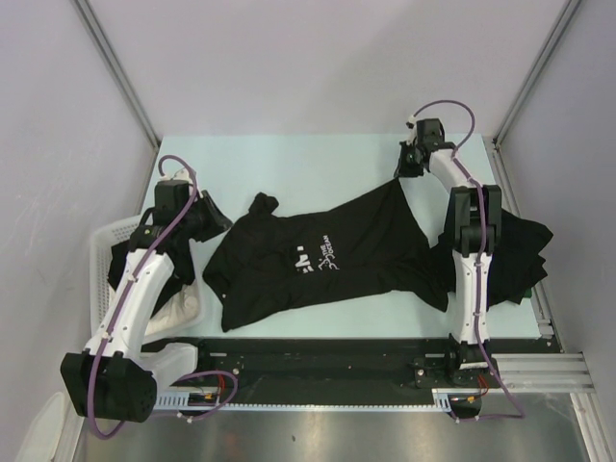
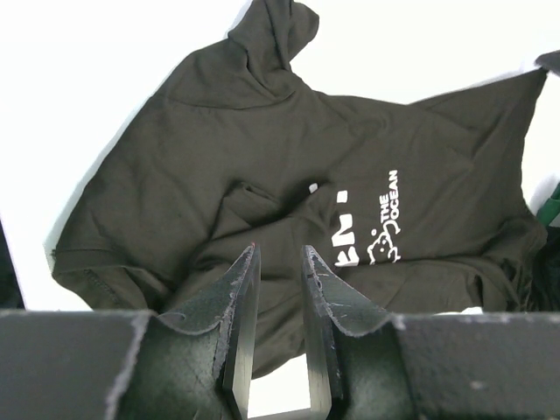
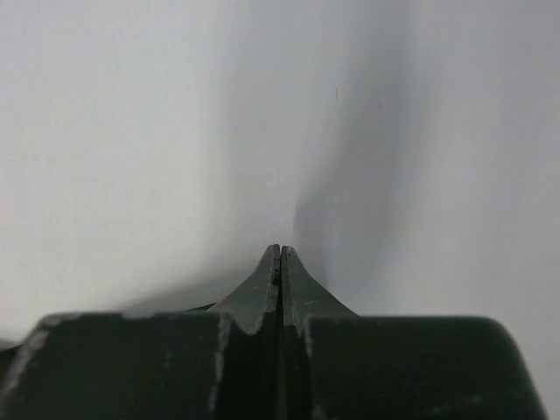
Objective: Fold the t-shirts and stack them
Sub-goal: Flatten the tshirt out
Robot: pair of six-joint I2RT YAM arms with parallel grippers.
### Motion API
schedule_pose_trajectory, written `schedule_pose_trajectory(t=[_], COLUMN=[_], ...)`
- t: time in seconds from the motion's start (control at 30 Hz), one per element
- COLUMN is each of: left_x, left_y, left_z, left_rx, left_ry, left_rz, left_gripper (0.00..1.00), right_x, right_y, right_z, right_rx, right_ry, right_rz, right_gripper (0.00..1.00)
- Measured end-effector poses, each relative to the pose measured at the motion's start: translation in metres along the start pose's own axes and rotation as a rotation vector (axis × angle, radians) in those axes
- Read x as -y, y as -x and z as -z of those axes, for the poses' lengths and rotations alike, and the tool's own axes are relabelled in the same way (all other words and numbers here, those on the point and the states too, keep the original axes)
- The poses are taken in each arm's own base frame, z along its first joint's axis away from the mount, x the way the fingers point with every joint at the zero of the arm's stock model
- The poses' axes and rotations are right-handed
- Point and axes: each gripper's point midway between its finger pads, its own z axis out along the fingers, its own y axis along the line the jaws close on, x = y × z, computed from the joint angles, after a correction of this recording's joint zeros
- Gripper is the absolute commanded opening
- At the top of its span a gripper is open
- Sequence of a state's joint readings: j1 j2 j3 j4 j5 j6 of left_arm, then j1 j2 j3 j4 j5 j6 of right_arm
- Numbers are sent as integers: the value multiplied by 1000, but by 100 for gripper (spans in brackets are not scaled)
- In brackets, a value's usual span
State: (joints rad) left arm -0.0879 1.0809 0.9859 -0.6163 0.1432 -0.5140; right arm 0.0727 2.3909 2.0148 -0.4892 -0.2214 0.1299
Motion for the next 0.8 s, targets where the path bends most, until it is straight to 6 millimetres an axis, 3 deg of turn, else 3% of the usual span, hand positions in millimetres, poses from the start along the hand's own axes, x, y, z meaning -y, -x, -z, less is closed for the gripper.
schedule_pose_trajectory(t=[0.17,0.33,0.63,0.8], left_x=[0,-2,-6,-8], left_y=[0,-2,-7,-9], left_z=[0,0,0,-11], left_rx=[0,-10,-28,-54], left_ry=[2,8,23,35], left_rz=[-1,-1,-15,-14], left_gripper=[29,29,29,29], right_x=[4,21,70,88], right_y=[34,63,66,69], right_z=[-1,-3,-7,-4], right_rx=[68,138,152,164], right_ry=[-10,-38,-108,-144], right_rz=[5,-4,-80,-99], right_gripper=[0,0,0,3])
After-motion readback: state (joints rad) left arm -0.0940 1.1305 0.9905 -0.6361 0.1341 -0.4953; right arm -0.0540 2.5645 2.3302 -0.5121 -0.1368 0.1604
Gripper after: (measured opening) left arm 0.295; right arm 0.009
